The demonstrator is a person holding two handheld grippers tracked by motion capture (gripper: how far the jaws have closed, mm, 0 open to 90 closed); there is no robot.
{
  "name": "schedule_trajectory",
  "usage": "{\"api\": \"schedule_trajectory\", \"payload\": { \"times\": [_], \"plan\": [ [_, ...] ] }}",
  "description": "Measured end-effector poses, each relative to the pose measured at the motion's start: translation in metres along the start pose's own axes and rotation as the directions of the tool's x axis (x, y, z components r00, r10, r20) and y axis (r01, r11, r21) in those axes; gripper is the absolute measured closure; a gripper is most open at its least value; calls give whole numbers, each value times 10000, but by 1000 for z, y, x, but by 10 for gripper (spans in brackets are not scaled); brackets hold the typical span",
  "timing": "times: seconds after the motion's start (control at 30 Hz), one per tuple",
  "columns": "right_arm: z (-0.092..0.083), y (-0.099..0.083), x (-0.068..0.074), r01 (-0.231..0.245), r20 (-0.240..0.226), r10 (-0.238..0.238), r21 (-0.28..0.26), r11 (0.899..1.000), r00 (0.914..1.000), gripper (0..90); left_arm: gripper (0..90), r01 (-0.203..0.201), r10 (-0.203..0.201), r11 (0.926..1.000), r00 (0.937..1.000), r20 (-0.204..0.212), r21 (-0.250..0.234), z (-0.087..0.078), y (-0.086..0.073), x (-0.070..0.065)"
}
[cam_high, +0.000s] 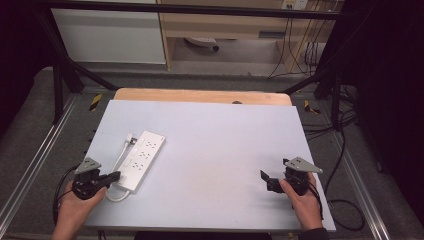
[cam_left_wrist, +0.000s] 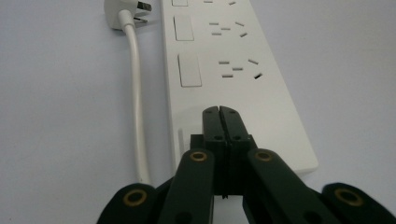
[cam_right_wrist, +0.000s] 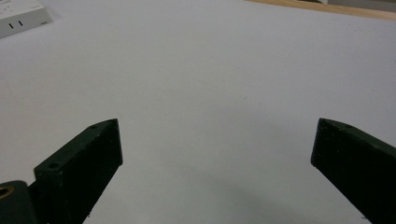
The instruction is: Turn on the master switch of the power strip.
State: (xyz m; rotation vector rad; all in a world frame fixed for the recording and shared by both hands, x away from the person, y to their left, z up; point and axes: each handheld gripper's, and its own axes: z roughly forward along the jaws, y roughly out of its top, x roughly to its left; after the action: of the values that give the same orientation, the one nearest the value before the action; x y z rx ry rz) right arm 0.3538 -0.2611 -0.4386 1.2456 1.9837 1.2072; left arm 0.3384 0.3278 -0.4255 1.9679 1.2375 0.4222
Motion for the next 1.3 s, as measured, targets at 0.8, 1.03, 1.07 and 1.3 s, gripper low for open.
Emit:
{"api": "schedule_trajectory", "payload": {
  "times": [0.8, 1.03, 1.07, 1.3],
  "plan": [
    [0, 0, 0, 16, 0, -16, 23, 10000, 10000, 26, 900, -31, 32, 9999, 10000, -28, 129, 2, 0, -1],
    [-1, -1, 0, -88, 42, 88, 8, 10000, 10000, 26, 900, 13, -12, 9999, 10000, -33, 138, 3, 0, -1],
    [-1, -2, 0, -106, 49, 106, 35, 9999, 9999, 26, 900, 25, -25, 9999, 10000, -12, 131, 3, -1, -1],
    [1, -3, 1, -79, 45, 78, 127, 9999, 10000, 27, 900, 17, -18, 9999, 10000, 16, 167, 3, 0, -1]
  ]
}}
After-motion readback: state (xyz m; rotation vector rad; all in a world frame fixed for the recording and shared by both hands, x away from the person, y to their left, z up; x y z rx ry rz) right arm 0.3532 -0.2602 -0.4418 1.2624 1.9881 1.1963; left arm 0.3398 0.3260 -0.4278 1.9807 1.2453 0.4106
